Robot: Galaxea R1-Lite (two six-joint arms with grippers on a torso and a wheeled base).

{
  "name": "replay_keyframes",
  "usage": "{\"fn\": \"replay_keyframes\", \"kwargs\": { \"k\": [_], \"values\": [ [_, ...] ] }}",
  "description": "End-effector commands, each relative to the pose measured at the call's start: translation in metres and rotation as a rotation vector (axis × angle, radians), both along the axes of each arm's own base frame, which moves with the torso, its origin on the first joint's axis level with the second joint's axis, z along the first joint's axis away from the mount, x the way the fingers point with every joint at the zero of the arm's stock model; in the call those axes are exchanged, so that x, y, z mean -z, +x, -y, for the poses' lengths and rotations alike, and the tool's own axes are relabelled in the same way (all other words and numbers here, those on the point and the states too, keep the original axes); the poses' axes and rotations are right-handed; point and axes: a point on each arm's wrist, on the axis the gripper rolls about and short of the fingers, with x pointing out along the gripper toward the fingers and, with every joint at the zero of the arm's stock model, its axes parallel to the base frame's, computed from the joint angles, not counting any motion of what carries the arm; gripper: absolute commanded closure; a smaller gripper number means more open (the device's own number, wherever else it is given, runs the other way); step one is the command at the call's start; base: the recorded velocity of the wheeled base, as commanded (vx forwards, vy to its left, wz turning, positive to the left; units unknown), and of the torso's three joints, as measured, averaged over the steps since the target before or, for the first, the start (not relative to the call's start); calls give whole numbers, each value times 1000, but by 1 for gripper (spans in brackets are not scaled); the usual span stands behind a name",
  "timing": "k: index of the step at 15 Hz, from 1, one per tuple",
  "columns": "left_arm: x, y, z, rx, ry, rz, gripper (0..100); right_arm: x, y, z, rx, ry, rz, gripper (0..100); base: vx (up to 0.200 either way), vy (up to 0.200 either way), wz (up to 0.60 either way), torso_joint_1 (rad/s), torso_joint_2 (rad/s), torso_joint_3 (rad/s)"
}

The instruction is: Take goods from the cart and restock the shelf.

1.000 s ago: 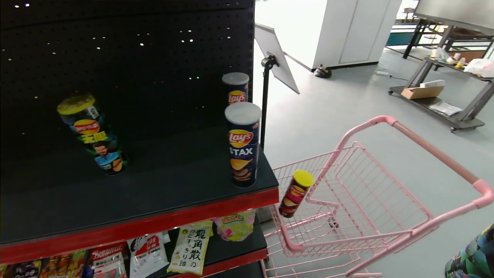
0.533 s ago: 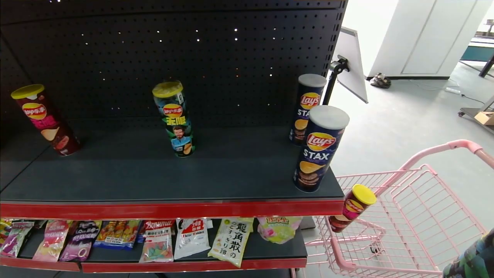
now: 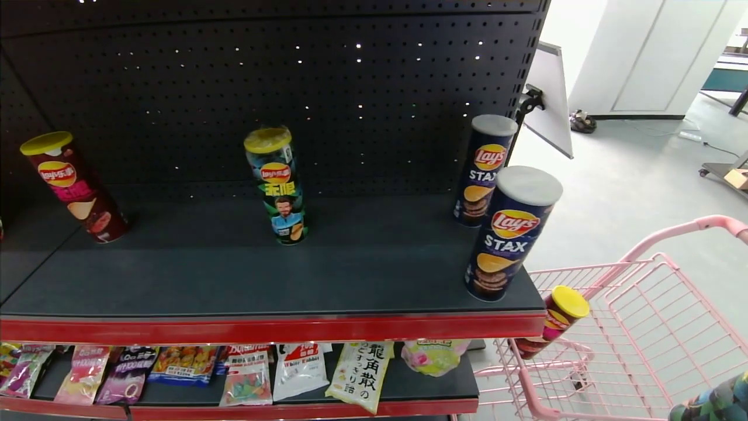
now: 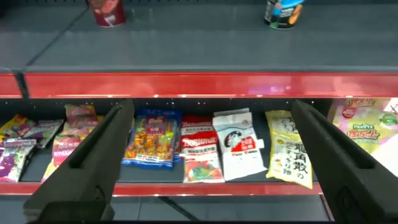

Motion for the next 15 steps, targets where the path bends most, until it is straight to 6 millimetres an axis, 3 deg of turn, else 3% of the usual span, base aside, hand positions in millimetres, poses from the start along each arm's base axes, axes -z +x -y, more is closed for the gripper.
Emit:
{"fn": "replay_keyframes", "kwargs": {
  "k": [1, 13, 15],
  "values": [
    [0, 0, 0, -1, 0, -1, 0, 2, -9, 1, -3, 4, 43, 100, 0, 200, 0, -2, 2, 2],
    [0, 0, 0, -1, 0, -2, 0, 11, -22, 1, -80, 53, 77, 100, 0, 200, 0, 3, 3, 2],
    [0, 0, 0, -1, 0, -2, 0, 13, -25, 2, -95, 53, 92, 100, 0, 0, 0, 0, 0, 0]
  ]
}}
